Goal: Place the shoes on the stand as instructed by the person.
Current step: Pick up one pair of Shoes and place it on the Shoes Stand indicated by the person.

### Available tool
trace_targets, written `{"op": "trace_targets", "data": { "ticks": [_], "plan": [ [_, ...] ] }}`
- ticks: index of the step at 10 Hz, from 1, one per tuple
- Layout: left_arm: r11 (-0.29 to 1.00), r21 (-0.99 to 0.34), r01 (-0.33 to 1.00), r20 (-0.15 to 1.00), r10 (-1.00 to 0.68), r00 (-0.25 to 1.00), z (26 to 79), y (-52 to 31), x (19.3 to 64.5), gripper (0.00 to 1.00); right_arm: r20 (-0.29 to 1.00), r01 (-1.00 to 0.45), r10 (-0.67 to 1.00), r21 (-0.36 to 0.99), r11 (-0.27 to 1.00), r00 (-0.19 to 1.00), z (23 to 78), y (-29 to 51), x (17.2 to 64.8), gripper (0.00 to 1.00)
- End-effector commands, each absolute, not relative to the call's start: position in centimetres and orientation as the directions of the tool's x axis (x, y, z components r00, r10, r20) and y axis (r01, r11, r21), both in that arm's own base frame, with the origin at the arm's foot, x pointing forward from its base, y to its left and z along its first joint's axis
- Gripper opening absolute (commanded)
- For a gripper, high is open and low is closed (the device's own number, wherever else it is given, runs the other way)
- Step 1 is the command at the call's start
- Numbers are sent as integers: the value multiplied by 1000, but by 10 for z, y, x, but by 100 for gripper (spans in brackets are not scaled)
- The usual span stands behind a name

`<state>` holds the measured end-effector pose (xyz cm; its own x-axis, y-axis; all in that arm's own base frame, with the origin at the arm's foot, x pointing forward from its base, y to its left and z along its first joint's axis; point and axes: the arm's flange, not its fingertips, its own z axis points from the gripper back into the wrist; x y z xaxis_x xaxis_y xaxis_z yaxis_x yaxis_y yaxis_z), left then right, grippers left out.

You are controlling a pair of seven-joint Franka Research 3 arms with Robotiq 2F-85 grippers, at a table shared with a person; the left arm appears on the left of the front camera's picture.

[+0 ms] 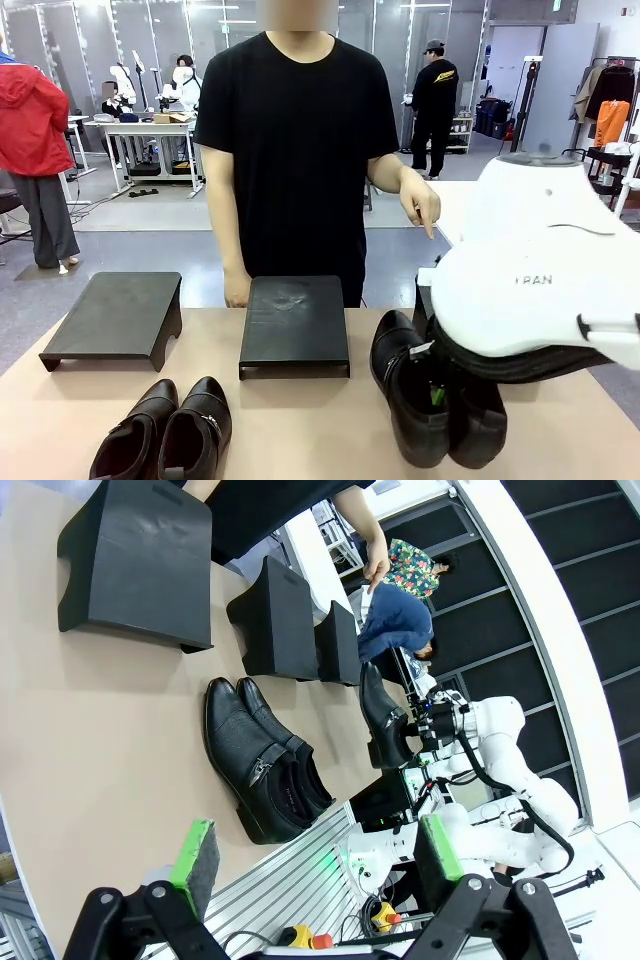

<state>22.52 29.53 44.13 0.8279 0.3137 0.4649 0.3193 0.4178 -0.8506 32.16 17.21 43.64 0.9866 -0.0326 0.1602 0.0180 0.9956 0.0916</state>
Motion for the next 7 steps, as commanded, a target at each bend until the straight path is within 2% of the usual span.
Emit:
{"op": "trace_targets", "data": {
  "ticks": [1, 7],
  "plan": [
    [410, -849, 334, 476, 317, 821, 442, 297, 224, 100, 224, 16, -32, 76, 997, 974, 424, 131, 306, 0],
    [410, -849, 334, 476, 317, 821, 442, 297, 224, 100, 291, 1, -10, 34, 999, 957, 448, 88, 377, 0]
  ]
}}
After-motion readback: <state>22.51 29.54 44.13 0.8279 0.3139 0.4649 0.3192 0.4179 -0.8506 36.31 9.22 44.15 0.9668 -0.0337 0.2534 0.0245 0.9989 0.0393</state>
